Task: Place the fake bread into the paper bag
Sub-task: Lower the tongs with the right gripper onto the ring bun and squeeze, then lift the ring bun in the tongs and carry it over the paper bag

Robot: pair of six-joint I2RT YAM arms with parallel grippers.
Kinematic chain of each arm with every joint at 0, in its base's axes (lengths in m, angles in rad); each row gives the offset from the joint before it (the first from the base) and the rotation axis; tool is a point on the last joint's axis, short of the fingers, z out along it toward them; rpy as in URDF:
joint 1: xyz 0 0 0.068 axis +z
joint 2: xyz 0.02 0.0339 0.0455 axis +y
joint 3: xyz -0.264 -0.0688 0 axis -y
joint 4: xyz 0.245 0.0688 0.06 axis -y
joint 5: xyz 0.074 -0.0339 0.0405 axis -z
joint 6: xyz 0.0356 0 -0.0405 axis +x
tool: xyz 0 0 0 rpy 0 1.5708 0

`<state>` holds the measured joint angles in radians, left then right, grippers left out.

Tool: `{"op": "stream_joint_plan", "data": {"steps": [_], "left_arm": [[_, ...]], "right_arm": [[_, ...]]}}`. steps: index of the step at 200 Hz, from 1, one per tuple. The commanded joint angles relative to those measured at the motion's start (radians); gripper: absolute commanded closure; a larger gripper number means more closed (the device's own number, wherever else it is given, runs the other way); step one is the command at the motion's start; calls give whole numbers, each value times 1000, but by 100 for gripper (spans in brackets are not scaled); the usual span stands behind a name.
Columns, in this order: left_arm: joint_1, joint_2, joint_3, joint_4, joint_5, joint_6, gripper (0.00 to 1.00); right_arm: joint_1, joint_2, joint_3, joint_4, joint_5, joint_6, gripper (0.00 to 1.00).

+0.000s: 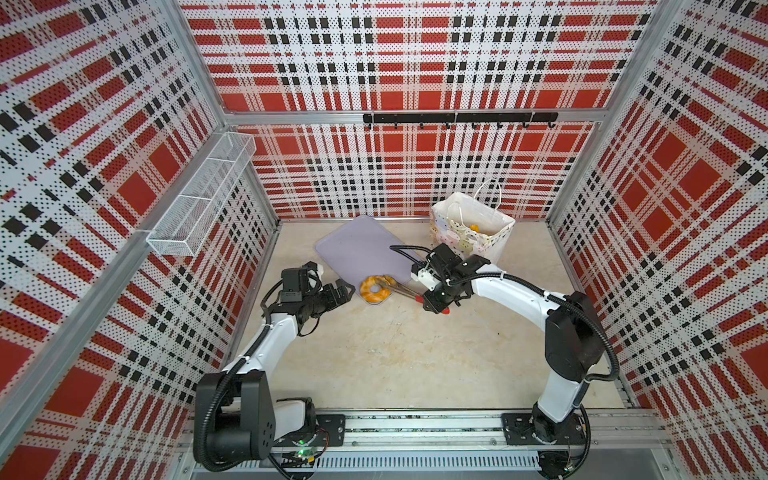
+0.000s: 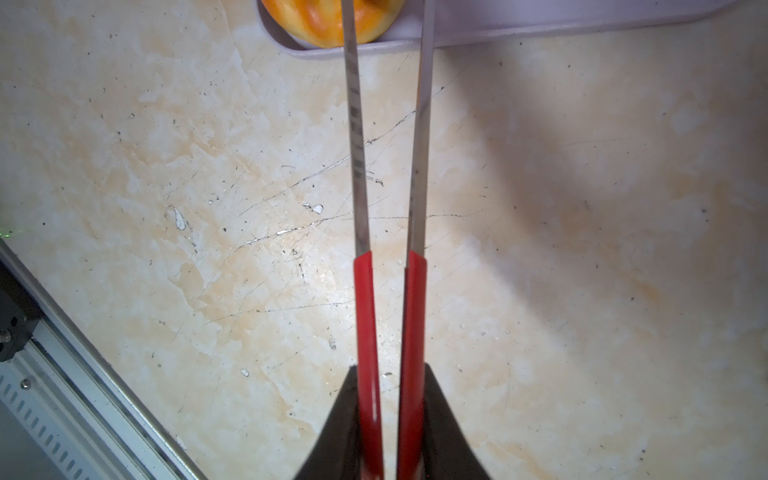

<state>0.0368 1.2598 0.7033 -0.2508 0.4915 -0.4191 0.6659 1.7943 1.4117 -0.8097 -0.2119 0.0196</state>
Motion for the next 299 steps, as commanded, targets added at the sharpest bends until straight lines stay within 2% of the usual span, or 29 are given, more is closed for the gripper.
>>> {"op": "stream_joint_plan", "data": {"steps": [1, 53, 96, 163, 194, 259, 282, 286, 299], "left_arm": [[-6, -17, -8, 19, 13, 1, 0], [-6, -91, -14, 72, 30, -4, 0], [-13, -142, -29, 151, 51, -60, 0], [-155, -269, -90, 438, -55, -194, 0], [-186, -243, -108, 569, -67, -246, 0], [-270, -171, -55, 643, -114, -244, 0], [-276, -146, -42, 682, -131, -247, 0], [-308, -141, -40, 688, -132, -247, 0], [-324, -123, -29, 704, -138, -248, 0]], "right_arm": [[5, -82, -31, 54, -17, -7, 80], [5, -200, -114, 136, -1, 34, 81], [5, -316, -189, 247, 21, 73, 81], [4, -554, -338, 451, 77, 111, 81], [4, -645, -371, 519, 96, 115, 81], [1, -719, -349, 526, 204, 129, 82], [-16, -762, -356, 552, 216, 144, 81], [-22, -768, -357, 557, 216, 146, 81], [-41, -789, -360, 567, 216, 156, 81]]}}
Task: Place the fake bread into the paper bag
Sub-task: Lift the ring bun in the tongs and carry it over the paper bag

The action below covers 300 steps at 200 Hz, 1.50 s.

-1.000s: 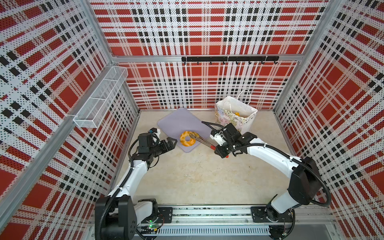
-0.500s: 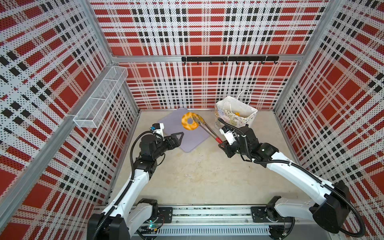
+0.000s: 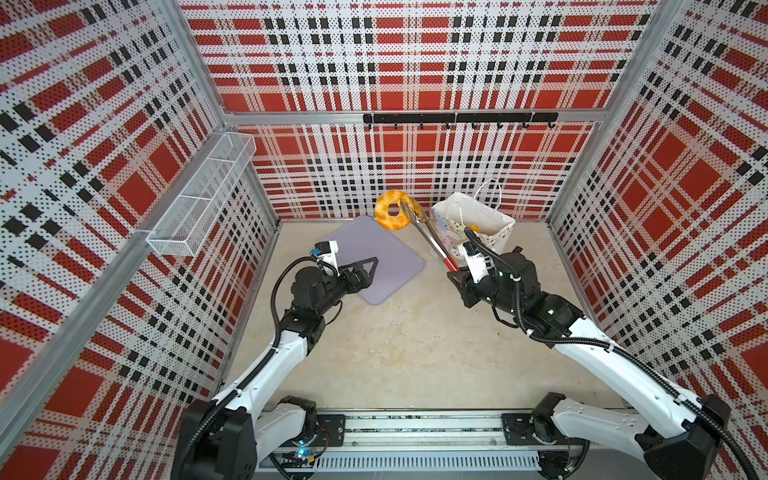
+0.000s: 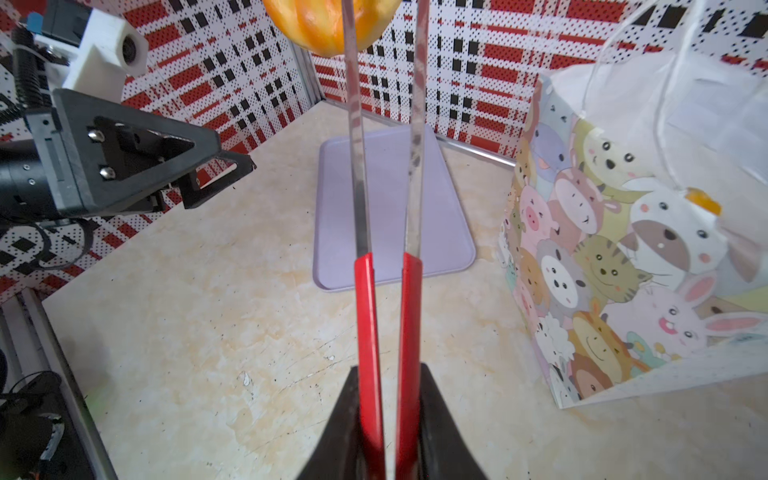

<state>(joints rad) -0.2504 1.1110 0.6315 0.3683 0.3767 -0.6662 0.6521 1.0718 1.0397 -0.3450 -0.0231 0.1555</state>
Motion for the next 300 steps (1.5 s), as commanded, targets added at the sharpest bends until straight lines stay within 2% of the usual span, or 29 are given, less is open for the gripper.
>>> {"op": "stream_joint_plan", "data": {"steps": [1, 40, 83, 161, 206, 274, 300], "left_arm": [[-37, 27, 44, 86, -24, -1, 0], [-83, 82, 84, 99, -40, 9, 0], [-118, 128, 113, 125, -59, 11, 0], [-155, 243, 185, 208, -20, 16, 0], [-194, 316, 242, 242, 26, 23, 0], [-206, 377, 289, 245, 50, 20, 0], [-208, 375, 283, 250, 61, 21, 0]], "right_arm": [[-27, -69, 11, 104, 28, 22, 81], [-84, -115, 11, 122, 11, 41, 81], [-117, -162, 34, 84, 42, 45, 81], [-128, -259, 69, -21, 225, 26, 81], [-130, -297, 82, -105, 409, -2, 80], [-137, -305, 80, -182, 547, -13, 80], [-140, -290, 87, -199, 561, -22, 80]]}}
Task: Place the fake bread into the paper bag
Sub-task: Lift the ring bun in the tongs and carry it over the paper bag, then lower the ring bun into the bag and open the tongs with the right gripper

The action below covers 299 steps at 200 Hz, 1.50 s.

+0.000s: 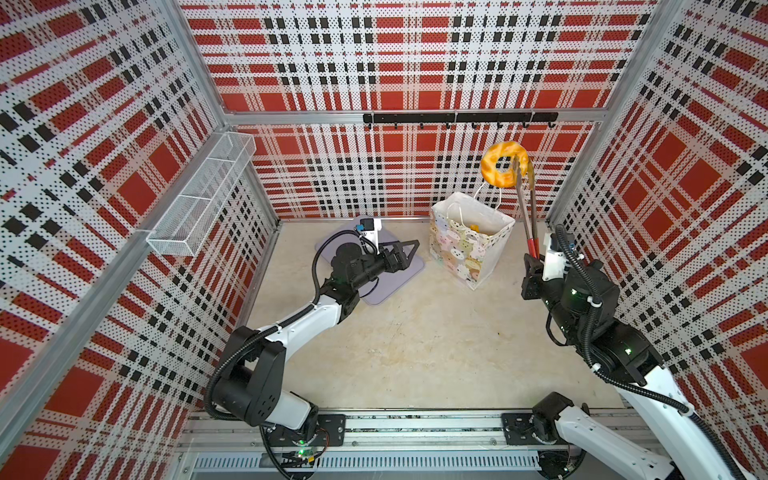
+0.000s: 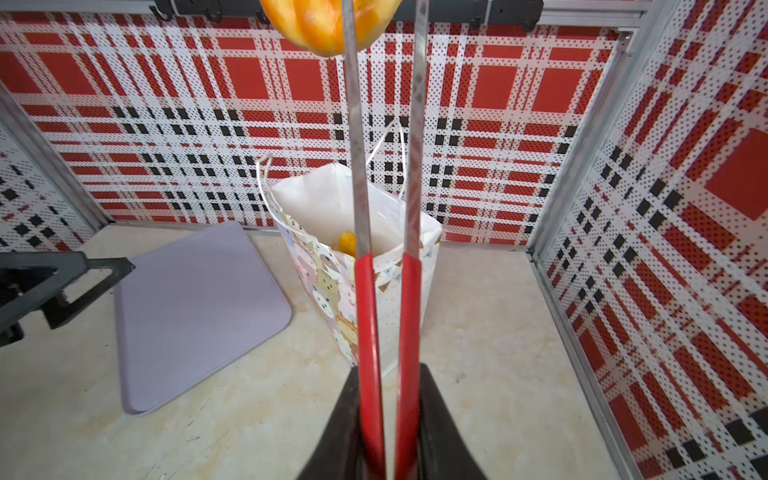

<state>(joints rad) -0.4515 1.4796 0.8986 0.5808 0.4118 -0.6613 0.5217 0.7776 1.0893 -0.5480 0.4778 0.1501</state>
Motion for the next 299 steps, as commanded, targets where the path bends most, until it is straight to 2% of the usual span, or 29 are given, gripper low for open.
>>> {"op": "stream_joint_plan", "data": {"steps": [1, 82, 134, 172, 227, 299], "left_arm": [[-8, 7, 16, 38, 27, 17, 0], [-10, -4, -23, 74, 53, 26, 0], [-11, -26, -58, 87, 46, 40, 0], [-8, -11, -73, 118, 79, 92, 1], [10, 18, -54, 132, 105, 79, 0], [32, 24, -72, 162, 108, 44, 0]], "right_arm": [[-9, 5, 38, 4, 61, -17, 80], [-16, 134, 43, -48, 65, -26, 80], [-18, 209, 15, -52, 112, -16, 81], [-18, 245, -16, -46, 70, -13, 81], [-18, 248, -68, -72, 40, -15, 81], [-18, 278, -83, -71, 6, -16, 73]]}}
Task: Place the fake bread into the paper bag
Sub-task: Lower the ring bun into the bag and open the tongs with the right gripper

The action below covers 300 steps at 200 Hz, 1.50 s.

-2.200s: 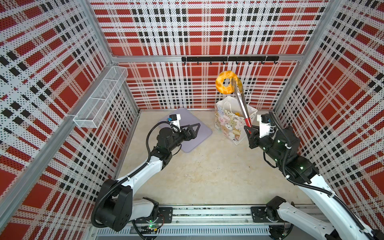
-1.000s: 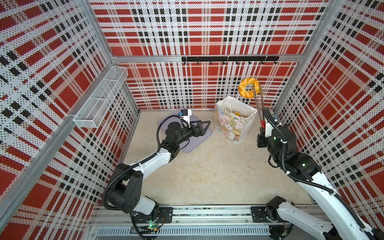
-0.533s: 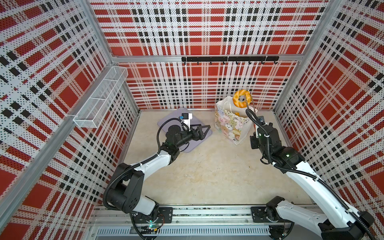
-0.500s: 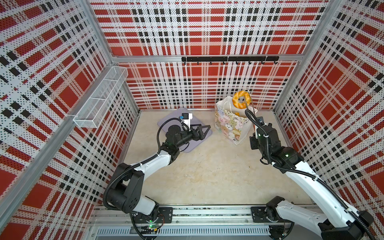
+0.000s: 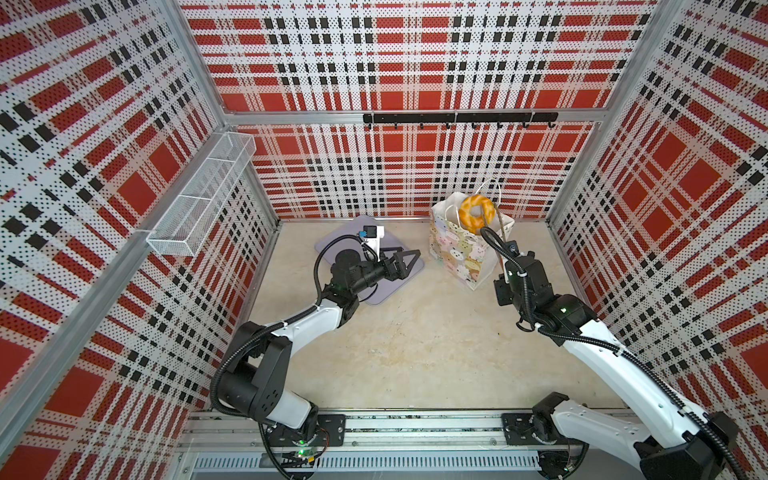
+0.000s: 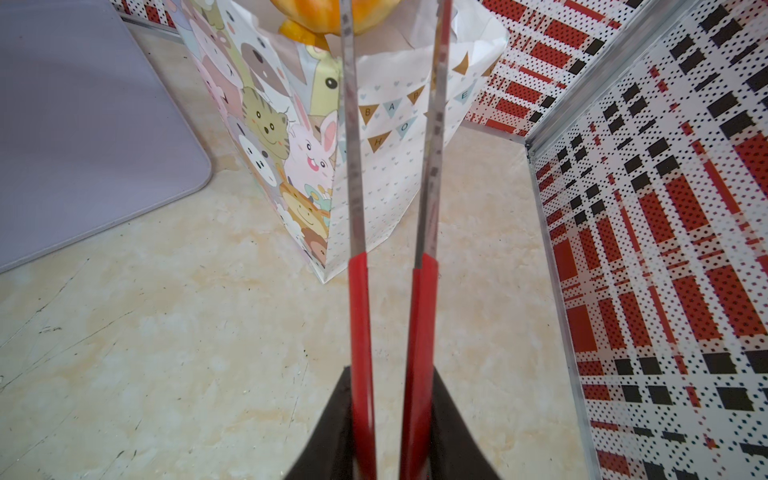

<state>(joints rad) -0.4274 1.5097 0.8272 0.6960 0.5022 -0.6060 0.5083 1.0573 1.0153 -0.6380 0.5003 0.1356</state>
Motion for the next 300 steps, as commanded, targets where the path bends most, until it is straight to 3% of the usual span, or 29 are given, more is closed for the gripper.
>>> {"op": "stream_joint_plan", "data": {"steps": [1, 117, 193, 251, 275, 300], "left_arm": [[8, -6, -2, 46, 18, -11, 0], [37, -67, -53, 53, 18, -19, 0], [36, -88, -99, 85, 5, -40, 0], [28, -153, -134, 102, -34, -72, 0], [27, -196, -160, 100, -58, -81, 0], [30, -240, -180, 75, -84, -75, 0]], "right_arm": [[-5, -3, -10, 21, -18, -1, 73], [-5, -24, 26, 44, -65, 20, 71], [-5, -220, -34, 73, -141, 37, 77], [-6, -263, -44, 75, -162, 33, 78], [-43, -269, -52, 67, -144, 51, 80], [-140, -223, -54, 70, -269, 63, 79]]}}
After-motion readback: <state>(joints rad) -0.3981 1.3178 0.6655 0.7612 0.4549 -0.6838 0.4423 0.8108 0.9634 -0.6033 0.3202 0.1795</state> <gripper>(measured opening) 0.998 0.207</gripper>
